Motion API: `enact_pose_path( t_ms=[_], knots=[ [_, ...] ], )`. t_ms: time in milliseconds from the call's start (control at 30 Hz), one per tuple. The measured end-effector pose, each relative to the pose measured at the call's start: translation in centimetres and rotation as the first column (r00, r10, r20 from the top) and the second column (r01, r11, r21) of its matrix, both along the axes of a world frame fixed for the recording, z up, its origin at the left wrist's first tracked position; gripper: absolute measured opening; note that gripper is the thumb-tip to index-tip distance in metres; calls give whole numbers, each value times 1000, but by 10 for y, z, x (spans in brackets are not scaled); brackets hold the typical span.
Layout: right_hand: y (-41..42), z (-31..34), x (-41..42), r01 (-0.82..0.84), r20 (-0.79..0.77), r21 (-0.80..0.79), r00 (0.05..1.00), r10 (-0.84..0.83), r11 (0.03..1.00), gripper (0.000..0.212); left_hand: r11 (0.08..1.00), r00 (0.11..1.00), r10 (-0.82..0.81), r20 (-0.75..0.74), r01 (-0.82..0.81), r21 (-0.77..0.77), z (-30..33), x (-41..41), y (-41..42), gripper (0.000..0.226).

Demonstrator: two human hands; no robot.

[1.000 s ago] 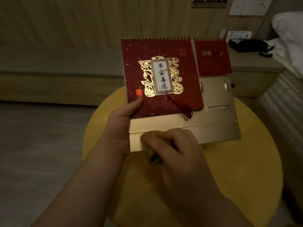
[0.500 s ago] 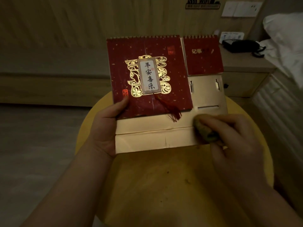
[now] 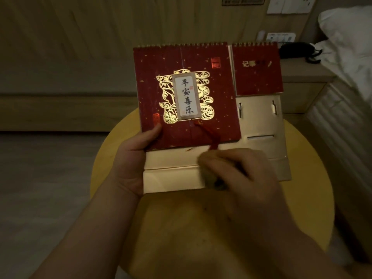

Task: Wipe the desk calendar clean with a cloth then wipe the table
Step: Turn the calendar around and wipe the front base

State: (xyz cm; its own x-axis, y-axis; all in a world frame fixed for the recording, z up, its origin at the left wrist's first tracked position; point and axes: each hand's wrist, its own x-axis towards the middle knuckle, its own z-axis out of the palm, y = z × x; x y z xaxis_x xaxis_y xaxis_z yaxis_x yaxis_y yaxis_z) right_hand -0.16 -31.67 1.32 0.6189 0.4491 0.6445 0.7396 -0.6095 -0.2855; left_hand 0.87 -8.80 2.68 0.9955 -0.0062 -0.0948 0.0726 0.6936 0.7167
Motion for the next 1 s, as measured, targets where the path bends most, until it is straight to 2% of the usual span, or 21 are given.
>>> enact_pose_path(
  t_ms=[100,167,267,467,567,667,800,900,967,1000],
  knots=[
    [-49,3,16,94,48,-35,995,-93,995,33,998,999,36,25,-37,42,-2,-3,7,33],
    [-67,6,24,92,87,-75,993,-86,993,35,996,998,54,30,-56,71,-3,-5,8,32],
    [-72,12,37,79,141,-93,988,-65,993,33,991,996,81,20,-83,102,-4,-6,9,30],
    [-57,38,73,76,132,-57,989,-68,995,38,988,996,86,-4,-85,126,-5,-5,9,29],
    [-55,48,81,71,96,-48,993,-67,996,45,990,997,69,-47,-62,124,-7,-5,9,31],
    [-57,49,69,45,53,-50,998,-42,998,44,990,997,71,-20,-68,123,-6,-4,8,29],
    [-66,35,31,-64,-75,-140,996,53,988,50,987,991,134,14,-135,89,-5,-1,14,30],
    [-72,24,15,-109,-111,-187,990,89,976,49,984,989,151,11,-151,91,-6,-2,18,28],
    [-75,19,10,-126,-152,-108,982,109,986,42,985,991,133,-6,-131,113,-7,-4,17,27],
    [-77,18,10,-118,-226,4,967,116,993,38,984,992,127,-15,-124,128,-7,-4,16,27]
  ],
)
